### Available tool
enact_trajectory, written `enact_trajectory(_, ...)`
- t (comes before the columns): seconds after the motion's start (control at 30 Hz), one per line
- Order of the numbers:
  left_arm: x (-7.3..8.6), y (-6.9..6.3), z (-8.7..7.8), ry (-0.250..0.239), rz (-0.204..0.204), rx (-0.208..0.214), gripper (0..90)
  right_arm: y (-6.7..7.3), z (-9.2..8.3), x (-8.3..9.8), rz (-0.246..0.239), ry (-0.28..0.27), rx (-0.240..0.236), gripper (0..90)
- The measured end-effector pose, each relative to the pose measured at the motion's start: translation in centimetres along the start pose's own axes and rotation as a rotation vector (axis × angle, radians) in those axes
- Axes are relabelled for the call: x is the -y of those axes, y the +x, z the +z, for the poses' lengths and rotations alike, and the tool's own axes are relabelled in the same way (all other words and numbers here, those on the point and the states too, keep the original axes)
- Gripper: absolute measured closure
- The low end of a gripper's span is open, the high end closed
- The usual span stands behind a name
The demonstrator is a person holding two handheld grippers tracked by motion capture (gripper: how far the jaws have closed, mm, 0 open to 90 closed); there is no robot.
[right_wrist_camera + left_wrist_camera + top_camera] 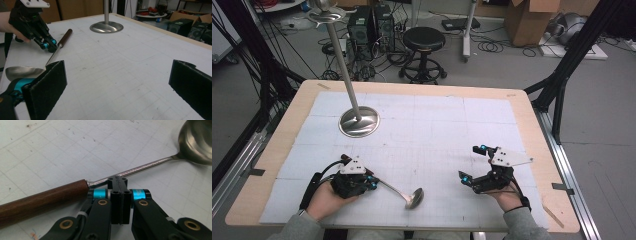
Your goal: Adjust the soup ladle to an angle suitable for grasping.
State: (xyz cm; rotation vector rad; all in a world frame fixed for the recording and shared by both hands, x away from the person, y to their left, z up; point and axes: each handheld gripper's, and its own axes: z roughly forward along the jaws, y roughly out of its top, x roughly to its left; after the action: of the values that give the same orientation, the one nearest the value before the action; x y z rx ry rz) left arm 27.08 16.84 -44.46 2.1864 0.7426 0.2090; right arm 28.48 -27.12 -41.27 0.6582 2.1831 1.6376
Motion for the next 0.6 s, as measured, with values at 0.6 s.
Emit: enact_trajectory(0.6, -2.0, 1.0, 2.3, -0.025, -0.041, -0.020, 89.9, 0.0, 0.1, 0.0, 0.000, 0.008, -0.004, 0.4)
